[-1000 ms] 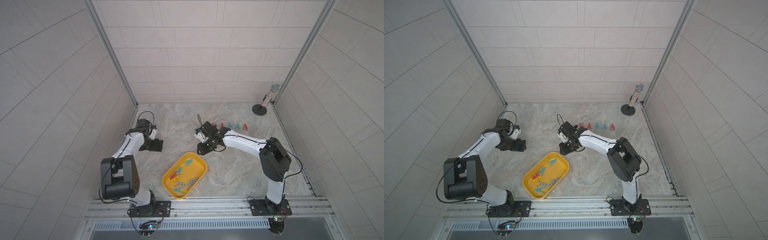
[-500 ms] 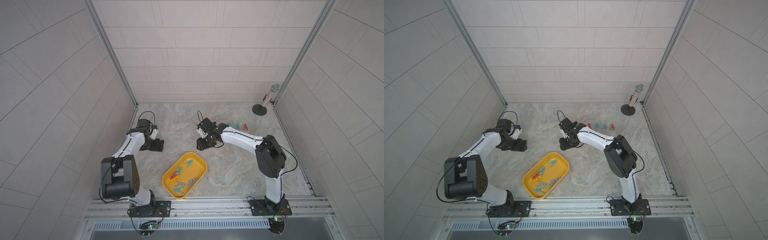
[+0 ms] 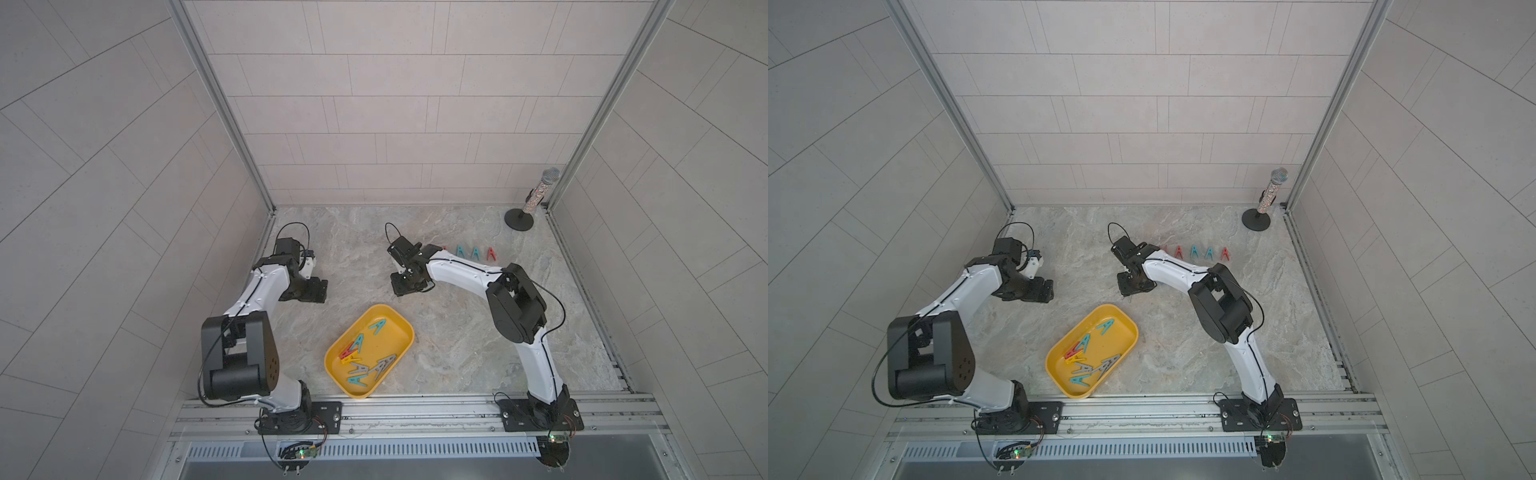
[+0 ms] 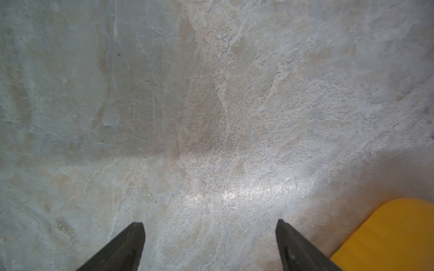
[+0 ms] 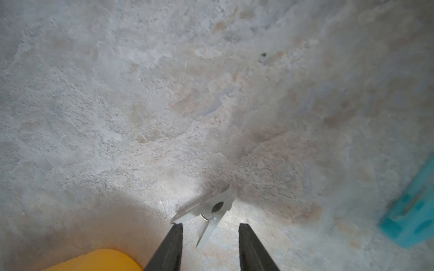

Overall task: Take the clothespins out of the storage box
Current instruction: Pick up the clothespin from the center of the board.

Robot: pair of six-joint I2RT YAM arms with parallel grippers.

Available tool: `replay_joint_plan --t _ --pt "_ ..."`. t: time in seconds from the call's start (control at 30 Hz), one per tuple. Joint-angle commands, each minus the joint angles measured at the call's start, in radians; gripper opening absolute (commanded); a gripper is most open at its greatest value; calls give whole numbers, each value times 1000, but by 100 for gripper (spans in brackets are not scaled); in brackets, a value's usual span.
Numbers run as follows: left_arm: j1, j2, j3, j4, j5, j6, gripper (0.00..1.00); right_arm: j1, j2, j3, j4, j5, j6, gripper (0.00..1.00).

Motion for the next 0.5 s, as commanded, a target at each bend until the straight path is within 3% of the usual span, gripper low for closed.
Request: replay_joint_plan --t 0.0,0.47 --pt "-4 -21 -10 -1 9 -6 95 -2 32 9 -37 45 10 42" --pt "-5 -24 -5 -2 10 -7 95 -7 82 6 -29 46 11 35"
